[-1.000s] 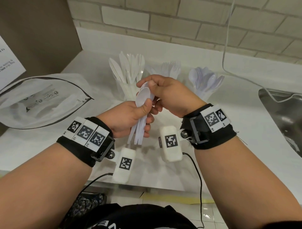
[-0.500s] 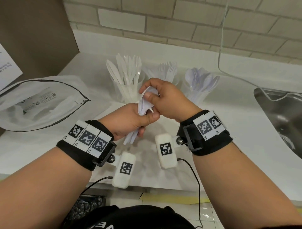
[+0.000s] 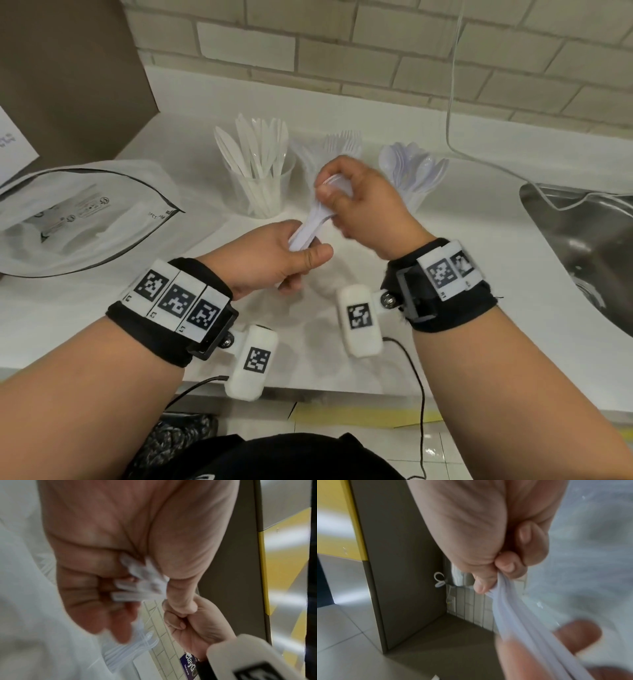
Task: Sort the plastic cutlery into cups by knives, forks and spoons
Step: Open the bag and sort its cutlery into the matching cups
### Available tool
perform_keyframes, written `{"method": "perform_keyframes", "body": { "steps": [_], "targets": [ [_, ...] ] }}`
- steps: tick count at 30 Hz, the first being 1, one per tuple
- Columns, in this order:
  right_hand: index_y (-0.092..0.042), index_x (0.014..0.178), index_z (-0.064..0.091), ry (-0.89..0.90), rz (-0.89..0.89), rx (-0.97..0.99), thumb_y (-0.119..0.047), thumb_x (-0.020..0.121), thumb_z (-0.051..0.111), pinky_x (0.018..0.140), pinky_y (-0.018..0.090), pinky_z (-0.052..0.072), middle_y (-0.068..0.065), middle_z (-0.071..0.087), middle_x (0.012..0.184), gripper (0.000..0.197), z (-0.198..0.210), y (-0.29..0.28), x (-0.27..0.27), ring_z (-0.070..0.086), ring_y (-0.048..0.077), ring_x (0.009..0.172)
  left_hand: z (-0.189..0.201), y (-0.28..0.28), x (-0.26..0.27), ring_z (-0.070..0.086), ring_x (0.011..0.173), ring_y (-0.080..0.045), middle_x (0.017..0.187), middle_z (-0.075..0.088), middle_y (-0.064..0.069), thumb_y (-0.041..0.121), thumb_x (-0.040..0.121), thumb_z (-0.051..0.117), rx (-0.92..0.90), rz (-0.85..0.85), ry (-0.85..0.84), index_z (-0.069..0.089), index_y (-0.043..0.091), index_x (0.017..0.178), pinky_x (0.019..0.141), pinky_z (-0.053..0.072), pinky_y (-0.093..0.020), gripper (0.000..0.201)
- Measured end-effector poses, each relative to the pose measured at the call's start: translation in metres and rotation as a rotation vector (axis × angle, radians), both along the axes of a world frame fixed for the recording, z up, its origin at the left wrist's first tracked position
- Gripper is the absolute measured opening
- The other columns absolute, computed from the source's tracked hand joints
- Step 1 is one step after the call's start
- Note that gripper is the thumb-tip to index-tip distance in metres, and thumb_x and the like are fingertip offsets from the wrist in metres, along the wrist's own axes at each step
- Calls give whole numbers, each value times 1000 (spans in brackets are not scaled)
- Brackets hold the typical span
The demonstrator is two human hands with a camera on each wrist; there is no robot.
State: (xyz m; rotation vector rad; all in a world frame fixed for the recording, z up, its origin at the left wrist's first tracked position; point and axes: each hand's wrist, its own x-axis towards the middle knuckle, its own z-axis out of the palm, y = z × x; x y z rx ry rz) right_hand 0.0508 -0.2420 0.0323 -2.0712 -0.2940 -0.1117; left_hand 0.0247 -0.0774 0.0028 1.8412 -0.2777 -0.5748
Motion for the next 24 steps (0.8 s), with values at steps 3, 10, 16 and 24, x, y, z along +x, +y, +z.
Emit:
{"method": "perform_keyframes", "body": {
  "steps": [3, 10, 16, 24],
  "targets": [
    [-33, 82, 56, -170, -236, -44, -18, 89, 54, 56, 18, 40, -14, 54, 69, 17, 28, -34, 18, 49, -1, 58, 9, 14, -2, 66, 83, -6, 109, 60, 10, 53, 79, 65, 184, 101, -169, 50, 29, 114, 71, 53, -24, 46],
    [-6, 105, 57, -433, -591, -336, -11, 92, 43, 74, 25, 43, 12, 64, 102, 21, 56, -90, 50, 55, 16, 85, 31, 100, -13, 58, 76, -14, 102, 57, 1, 51, 74, 71, 500, 566, -584, 57, 34, 113, 71, 49, -33, 44],
    [-6, 112, 54, -190, -557, -738, -17, 96, 40, 73, 38, 41, 21, 59, 112, 23, 1, -85, 77, 56, 39, 100, -3, 177, -12, 45, 121, -43, 140, 43, -17, 43, 58, 87, 1022, 594, -285, 40, 18, 139, 101, 39, -57, 97],
    [-14, 126, 57, -320, -655, -914, -31, 92, 45, 89, 47, 40, 17, 46, 135, 40, -15, -61, 73, 42, 43, 118, -9, 169, -17, 56, 110, -33, 126, 58, -14, 35, 87, 63, 1186, 353, -112, 40, 14, 139, 88, 46, -38, 61]
  ]
}}
